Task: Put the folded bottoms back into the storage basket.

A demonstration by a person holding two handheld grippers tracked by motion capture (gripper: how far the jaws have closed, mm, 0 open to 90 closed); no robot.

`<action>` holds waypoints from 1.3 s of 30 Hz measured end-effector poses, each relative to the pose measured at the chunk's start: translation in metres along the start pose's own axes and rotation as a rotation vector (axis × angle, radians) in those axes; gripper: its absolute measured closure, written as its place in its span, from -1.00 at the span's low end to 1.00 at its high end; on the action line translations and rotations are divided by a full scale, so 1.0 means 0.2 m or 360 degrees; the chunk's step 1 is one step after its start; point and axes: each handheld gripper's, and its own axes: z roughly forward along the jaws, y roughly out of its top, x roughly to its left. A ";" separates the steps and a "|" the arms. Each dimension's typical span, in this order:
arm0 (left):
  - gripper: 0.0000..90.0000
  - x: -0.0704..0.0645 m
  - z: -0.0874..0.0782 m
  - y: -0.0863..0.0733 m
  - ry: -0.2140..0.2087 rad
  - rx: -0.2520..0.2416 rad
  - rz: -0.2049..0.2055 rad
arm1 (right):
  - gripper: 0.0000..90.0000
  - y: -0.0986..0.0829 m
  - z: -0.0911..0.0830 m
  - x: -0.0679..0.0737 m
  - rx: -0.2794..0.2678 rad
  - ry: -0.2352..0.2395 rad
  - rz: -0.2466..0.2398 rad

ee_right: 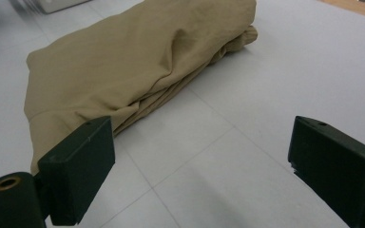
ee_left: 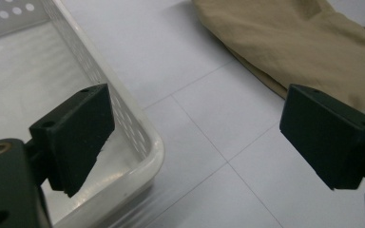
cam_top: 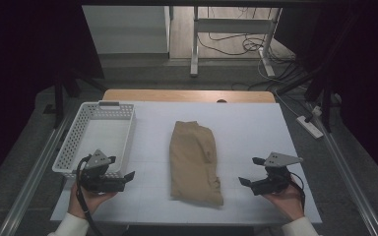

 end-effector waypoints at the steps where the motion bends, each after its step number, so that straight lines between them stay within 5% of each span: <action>1: -0.76 0.00 0.00 0.00 0.0000 0.0000 0.0000 | -0.81 0.00 0.00 0.00 0.0000 0.0000 0.0000; 13: -0.76 -0.02 0.01 0.02 -0.0019 -0.0019 0.0003 | -0.81 -0.01 -0.01 0.01 -0.0014 0.0031 0.0024; 20: -0.76 -0.02 0.02 0.05 -0.0047 -0.0026 0.0010 | -0.81 -0.05 0.00 -0.03 -0.0011 0.0060 0.0104; 39: -0.76 -0.03 0.02 0.05 -0.0106 -0.0054 0.0026 | -0.81 0.02 0.00 -0.02 -0.0071 0.0052 0.0055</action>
